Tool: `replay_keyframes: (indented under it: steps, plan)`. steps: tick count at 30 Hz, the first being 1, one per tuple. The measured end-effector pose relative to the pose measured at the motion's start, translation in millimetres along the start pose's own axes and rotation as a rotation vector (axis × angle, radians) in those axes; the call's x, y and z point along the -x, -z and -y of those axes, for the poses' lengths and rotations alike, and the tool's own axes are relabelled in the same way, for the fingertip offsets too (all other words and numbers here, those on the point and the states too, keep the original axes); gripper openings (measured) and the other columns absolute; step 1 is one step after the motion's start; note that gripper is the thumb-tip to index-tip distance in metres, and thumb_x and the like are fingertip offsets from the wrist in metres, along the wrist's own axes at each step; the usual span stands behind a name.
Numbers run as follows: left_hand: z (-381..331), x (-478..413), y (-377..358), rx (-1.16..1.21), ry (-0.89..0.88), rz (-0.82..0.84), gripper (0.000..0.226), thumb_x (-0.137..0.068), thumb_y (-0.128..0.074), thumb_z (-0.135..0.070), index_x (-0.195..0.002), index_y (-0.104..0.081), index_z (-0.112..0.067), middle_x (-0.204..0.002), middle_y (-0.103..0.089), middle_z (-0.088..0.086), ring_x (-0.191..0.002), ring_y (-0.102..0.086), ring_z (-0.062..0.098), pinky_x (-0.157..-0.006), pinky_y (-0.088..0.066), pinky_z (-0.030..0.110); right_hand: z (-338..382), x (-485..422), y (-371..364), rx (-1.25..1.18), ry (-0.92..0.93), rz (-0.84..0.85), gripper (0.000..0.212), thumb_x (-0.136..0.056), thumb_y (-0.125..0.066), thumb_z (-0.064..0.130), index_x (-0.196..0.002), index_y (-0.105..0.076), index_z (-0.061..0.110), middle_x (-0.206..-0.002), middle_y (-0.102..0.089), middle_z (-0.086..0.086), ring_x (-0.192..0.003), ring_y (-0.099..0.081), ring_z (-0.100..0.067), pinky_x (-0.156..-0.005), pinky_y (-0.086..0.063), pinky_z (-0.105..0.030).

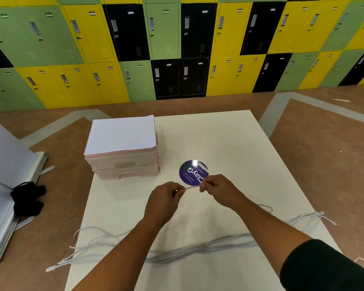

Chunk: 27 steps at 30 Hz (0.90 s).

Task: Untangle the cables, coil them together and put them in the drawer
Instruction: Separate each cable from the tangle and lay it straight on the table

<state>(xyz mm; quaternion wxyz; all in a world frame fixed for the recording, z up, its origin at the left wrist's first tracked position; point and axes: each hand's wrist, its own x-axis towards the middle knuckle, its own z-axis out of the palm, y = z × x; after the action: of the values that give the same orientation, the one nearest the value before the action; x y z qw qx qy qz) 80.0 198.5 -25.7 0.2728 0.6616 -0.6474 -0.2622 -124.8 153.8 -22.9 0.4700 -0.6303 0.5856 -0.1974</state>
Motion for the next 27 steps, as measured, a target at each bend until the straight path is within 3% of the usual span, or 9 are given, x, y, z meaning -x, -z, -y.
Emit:
replay_keyframes:
  steps: [5, 11, 18, 22, 27]
  plan:
    - [0.8, -0.2, 0.7, -0.03, -0.03, -0.018, 0.016, -0.095, -0.064, -0.032, -0.103, -0.074, -0.023, -0.091, -0.069, -0.011, -0.077, -0.06, 0.008, -0.064, -0.036, 0.008, 3.0, 1.1, -2.8, -0.115, -0.073, -0.005, 0.028, -0.098, -0.058, 0.023, -0.074, -0.072, 0.017, -0.06, -0.052, 0.008, -0.061, -0.045, -0.011, -0.063, -0.038, -0.028]
    - [-2.5, -1.8, -4.7, 0.011, -0.045, 0.074, 0.021, -0.099, -0.057, -0.025, -0.116, -0.069, -0.022, -0.107, -0.069, -0.009, -0.092, -0.061, 0.01, -0.072, -0.041, 0.009, 11.7, 2.1, -3.7, 0.002, 0.024, 0.019, 0.026, -0.098, -0.055, 0.019, -0.075, -0.068, 0.021, -0.063, -0.06, 0.022, -0.062, -0.051, 0.0, -0.066, -0.04, -0.024]
    - [-9.4, -3.7, -5.7, 0.004, -0.049, -0.001, 0.004, -0.093, -0.065, -0.032, -0.092, -0.066, -0.029, -0.088, -0.064, -0.016, -0.08, -0.058, 0.005, -0.065, -0.038, 0.01, 11.7, 1.5, -10.5, 0.036, 0.04, 0.017, 0.026, -0.097, -0.055, 0.023, -0.074, -0.068, 0.024, -0.064, -0.06, 0.026, -0.065, -0.051, -0.005, -0.067, -0.042, -0.026]
    - [-10.2, -0.4, -6.0, -0.05, -0.065, -0.009, 0.012, -0.093, -0.066, -0.034, -0.085, -0.058, -0.031, -0.08, -0.059, -0.017, -0.072, -0.055, 0.007, -0.058, -0.032, 0.008, 9.8, 4.9, -4.7, 0.077, 0.033, 0.032, 0.026, -0.095, -0.059, 0.033, -0.076, -0.069, 0.019, -0.068, -0.058, 0.007, -0.063, -0.049, -0.01, -0.063, -0.041, -0.028]
    - [-9.2, 2.3, -12.1, -0.079, -0.048, -0.002, 0.016, -0.093, -0.064, -0.035, -0.082, -0.054, -0.03, -0.077, -0.059, -0.014, -0.067, -0.054, 0.006, -0.055, -0.028, 0.01, 5.8, 6.0, 0.6, 0.12, 0.026, 0.043, 0.021, -0.095, -0.058, 0.03, -0.076, -0.066, 0.025, -0.068, -0.059, 0.005, -0.06, -0.05, -0.009, -0.061, -0.043, -0.028]
